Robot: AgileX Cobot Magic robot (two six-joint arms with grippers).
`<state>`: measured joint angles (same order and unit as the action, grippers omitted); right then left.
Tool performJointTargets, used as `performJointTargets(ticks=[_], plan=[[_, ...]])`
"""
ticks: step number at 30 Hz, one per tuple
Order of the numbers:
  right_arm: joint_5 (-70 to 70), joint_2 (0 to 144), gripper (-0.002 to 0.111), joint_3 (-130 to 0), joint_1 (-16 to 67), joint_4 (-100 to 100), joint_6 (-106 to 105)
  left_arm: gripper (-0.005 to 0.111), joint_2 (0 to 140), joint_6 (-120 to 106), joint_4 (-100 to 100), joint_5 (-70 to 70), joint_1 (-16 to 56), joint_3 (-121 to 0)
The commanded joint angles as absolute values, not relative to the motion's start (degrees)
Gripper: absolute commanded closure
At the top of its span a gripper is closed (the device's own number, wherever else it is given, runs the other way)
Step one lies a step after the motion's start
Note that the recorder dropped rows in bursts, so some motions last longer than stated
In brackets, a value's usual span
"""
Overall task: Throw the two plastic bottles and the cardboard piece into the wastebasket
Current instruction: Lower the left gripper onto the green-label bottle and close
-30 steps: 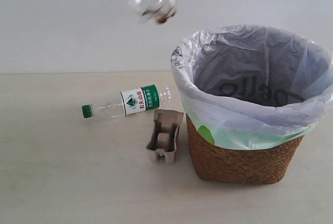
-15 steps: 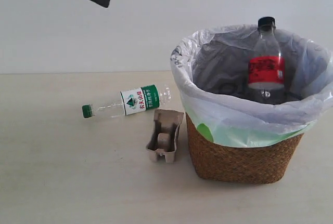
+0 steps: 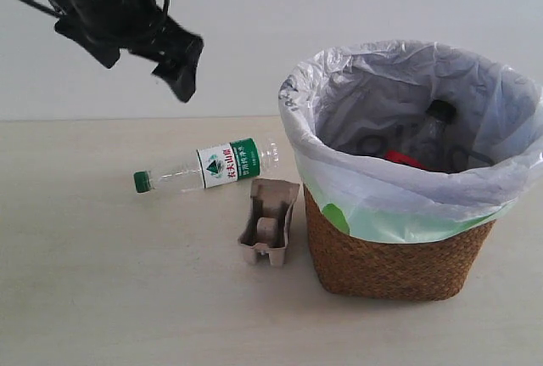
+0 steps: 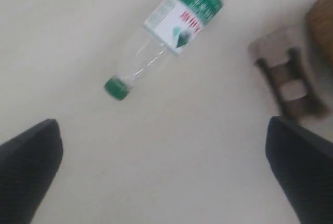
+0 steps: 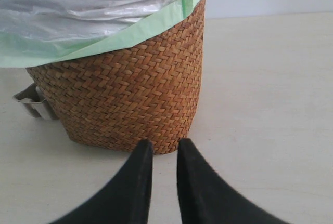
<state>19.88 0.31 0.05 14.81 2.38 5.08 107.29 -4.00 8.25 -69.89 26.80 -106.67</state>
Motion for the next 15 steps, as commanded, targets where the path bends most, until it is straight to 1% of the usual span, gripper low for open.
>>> performJointTargets(ticks=[1,5,15], plan=[[19.6,0.0,0.095,0.0,14.9,2.4,5.1,-0.001,108.8,-9.6,15.9,-70.0,26.9,-102.3],[19.6,0.0,0.095,0.0,14.9,2.4,5.1,-0.001,111.3,-17.2,16.7,-70.0,26.9,-100.3],[19.6,0.0,0.095,0.0,14.9,2.4,5.1,-0.001,120.7,-33.3,17.6,-59.9,26.9,-100.0]])
